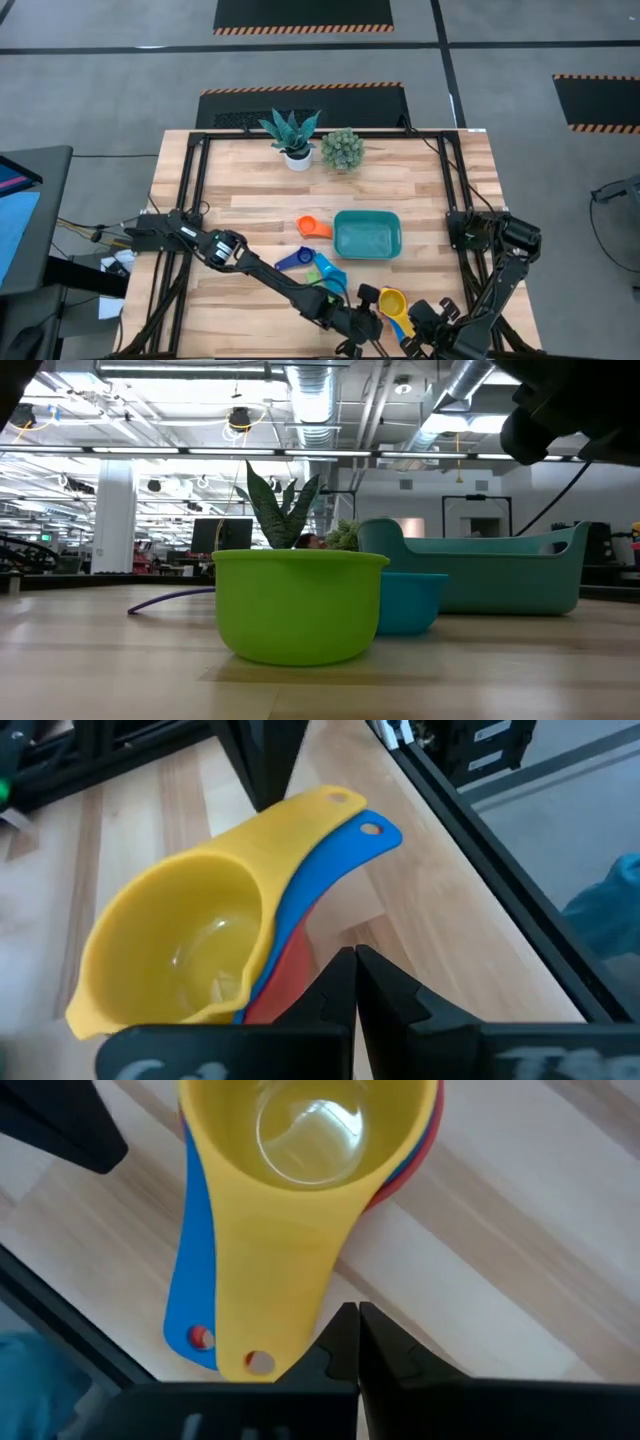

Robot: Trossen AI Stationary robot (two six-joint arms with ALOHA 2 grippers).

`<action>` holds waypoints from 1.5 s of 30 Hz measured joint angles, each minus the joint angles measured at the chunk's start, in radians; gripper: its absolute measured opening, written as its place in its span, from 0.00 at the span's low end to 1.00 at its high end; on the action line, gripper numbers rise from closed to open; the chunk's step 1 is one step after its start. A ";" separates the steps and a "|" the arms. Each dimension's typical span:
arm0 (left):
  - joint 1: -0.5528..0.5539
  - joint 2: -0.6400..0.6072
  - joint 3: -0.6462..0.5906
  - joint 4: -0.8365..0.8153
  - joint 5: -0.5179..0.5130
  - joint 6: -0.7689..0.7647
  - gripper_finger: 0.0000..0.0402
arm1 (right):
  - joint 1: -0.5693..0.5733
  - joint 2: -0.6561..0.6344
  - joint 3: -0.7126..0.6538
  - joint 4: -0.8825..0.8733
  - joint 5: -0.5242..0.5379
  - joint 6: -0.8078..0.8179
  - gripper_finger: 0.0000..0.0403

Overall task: Nest measuring cups in basket
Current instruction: Stack the yellow measuring cup on top of the blue measuring cup, then stack the green measuring cup on top of the yellow measuring cup

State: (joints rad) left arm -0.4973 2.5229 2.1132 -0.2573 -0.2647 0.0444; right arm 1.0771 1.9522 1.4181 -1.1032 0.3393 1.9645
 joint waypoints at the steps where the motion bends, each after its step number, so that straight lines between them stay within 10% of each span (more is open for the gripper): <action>1: 0.000 0.000 0.000 0.003 0.007 0.000 0.00 | 0.000 0.000 0.000 0.004 0.000 0.000 0.03; 25: 0.013 0.000 0.000 -0.031 0.043 -0.004 0.00 | -0.049 -0.002 0.000 0.068 -0.021 -0.104 0.05; 33: -0.028 -0.049 -0.001 -0.315 -0.106 -0.049 0.00 | -0.023 -0.004 0.165 -0.191 -0.042 -0.081 0.03; 45: -0.127 -0.146 -0.008 -0.890 -0.230 -0.238 0.00 | -0.073 -0.004 0.304 -0.245 0.210 -0.300 0.08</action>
State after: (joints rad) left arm -0.6241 2.3769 2.1049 -1.1476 -0.4949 -0.1938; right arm 1.0038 1.9484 1.7222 -1.3485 0.5497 1.6644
